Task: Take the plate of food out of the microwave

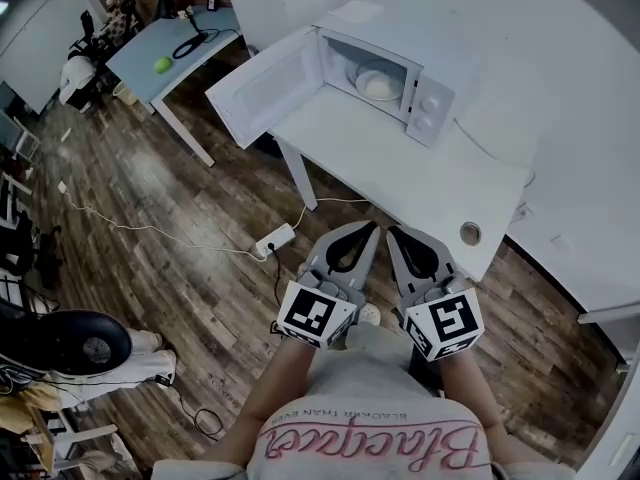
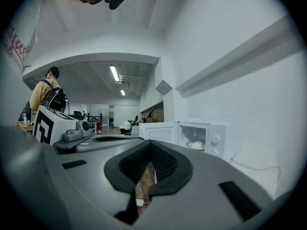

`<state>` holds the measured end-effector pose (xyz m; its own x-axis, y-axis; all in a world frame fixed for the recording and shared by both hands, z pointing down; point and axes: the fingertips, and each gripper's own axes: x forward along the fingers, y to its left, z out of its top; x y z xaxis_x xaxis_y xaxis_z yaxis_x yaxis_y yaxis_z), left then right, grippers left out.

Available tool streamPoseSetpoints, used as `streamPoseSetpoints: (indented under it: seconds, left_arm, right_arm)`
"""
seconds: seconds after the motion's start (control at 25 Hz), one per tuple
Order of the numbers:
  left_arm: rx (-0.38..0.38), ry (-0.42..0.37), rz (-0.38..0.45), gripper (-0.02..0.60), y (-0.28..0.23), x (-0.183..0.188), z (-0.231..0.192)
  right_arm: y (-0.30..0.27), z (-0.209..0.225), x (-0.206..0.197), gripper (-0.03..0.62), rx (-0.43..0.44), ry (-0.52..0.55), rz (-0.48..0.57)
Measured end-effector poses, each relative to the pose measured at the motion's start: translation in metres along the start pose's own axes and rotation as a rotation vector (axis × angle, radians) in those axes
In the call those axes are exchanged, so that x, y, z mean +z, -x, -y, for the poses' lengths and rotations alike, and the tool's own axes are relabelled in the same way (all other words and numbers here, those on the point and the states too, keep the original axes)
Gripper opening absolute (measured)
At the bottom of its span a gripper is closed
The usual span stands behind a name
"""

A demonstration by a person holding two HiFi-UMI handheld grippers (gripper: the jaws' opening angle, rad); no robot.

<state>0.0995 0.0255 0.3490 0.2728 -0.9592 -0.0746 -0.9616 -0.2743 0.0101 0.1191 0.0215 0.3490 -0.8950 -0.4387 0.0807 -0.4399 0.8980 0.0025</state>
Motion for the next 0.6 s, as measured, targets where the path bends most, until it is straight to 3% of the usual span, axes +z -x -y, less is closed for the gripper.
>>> streamPoseSetpoints:
  seconds: [0.6]
  left_arm:
    - [0.041, 0.019, -0.002, 0.005, -0.074, -0.010, -0.038]
  right_arm:
    - [-0.049, 0.064, 0.001, 0.012, 0.066, -0.045, -0.005]
